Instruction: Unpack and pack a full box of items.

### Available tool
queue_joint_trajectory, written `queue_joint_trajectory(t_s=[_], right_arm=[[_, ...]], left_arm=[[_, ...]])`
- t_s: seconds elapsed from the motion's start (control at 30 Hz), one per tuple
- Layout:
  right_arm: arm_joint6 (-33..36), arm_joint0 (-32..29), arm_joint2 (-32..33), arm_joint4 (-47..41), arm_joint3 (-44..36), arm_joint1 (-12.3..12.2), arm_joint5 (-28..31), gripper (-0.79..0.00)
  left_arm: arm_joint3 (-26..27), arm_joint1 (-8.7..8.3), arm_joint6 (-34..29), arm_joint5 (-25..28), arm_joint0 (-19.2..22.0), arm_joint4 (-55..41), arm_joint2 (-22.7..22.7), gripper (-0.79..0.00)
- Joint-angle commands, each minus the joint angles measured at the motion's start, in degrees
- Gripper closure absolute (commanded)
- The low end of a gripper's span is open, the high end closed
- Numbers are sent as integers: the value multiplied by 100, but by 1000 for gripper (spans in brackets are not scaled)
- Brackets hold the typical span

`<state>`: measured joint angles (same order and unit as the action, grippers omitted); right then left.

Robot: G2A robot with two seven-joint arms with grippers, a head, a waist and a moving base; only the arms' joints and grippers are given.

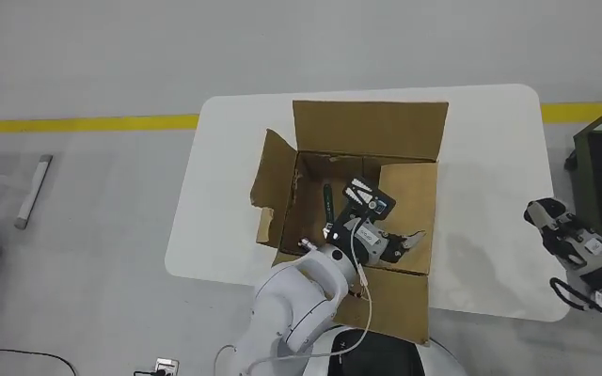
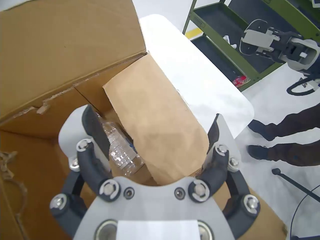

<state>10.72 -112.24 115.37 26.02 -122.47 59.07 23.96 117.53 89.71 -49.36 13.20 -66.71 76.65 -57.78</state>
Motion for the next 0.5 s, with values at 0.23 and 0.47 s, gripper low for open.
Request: queue_joint_trajectory(t_s=[0.23,0.47], right_arm=[[94,112,-349,277,111,33,63,0],[301,411,-770,452,365,44,54,-3]], left_arm=[[-279,28,31,-810,-179,-647,-153,-785],[-844,141,-290,-2301,20,-1767,-263,-785]])
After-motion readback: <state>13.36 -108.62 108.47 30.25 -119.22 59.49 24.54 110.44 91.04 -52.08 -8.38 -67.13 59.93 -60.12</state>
